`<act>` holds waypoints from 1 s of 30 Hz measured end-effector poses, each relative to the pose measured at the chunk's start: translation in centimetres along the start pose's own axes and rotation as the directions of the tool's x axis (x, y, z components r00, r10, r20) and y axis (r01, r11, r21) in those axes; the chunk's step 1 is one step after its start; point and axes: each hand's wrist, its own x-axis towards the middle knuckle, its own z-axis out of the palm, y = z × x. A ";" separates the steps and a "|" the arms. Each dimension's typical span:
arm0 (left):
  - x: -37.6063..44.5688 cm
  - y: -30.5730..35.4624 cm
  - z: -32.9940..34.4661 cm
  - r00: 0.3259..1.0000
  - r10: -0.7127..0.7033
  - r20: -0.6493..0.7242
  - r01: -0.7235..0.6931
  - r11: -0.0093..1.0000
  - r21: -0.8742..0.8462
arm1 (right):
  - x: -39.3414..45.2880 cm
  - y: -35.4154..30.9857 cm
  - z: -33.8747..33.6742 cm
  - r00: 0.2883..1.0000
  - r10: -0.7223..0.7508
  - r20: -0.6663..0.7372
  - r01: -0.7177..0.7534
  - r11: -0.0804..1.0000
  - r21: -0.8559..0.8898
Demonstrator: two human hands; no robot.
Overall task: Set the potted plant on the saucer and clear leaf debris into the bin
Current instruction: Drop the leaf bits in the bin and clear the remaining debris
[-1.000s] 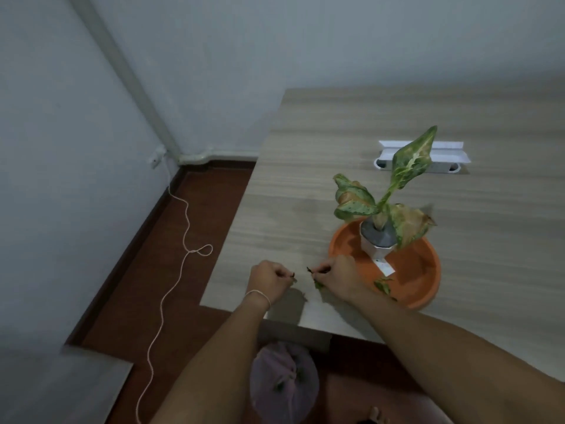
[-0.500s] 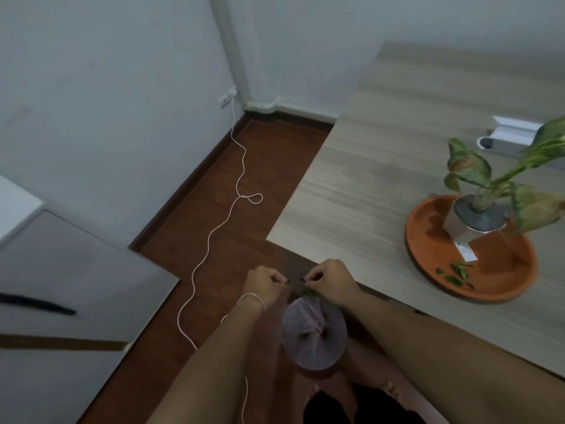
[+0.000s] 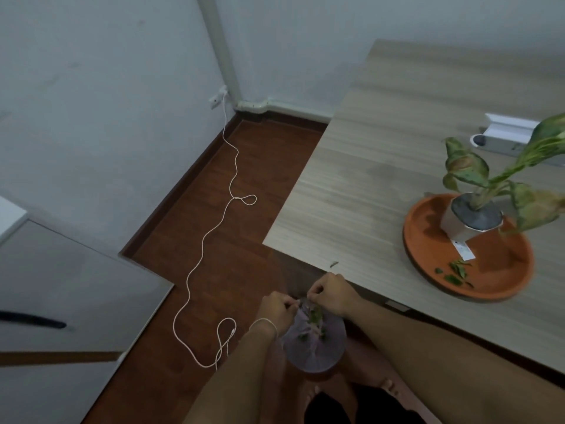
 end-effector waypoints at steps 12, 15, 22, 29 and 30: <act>0.4 0.7 0.5 0.998 -0.006 -0.070 0.003 0.999 -0.039 | -0.5 2.7 -4.1 0.978 -0.082 -0.191 0.092 0.995 0.046; 1.4 3.1 0.1 0.989 0.063 -0.137 -0.069 0.997 -0.035 | -1.6 4.0 -7.4 0.962 -0.067 -0.264 0.093 0.992 0.087; 4.3 14.7 1.8 0.949 0.313 -0.020 -0.314 0.949 -0.034 | -7.7 12.6 -17.5 0.880 0.020 -0.475 -0.031 0.999 -0.015; 6.1 27.3 8.9 0.807 0.513 0.292 -0.574 0.797 0.186 | -11.7 20.5 -23.9 0.952 0.145 -0.270 -0.223 0.933 -0.283; 6.3 28.6 10.0 0.793 0.515 0.325 -0.591 0.778 0.211 | -11.7 21.0 -24.2 0.964 0.148 -0.223 -0.218 0.917 -0.334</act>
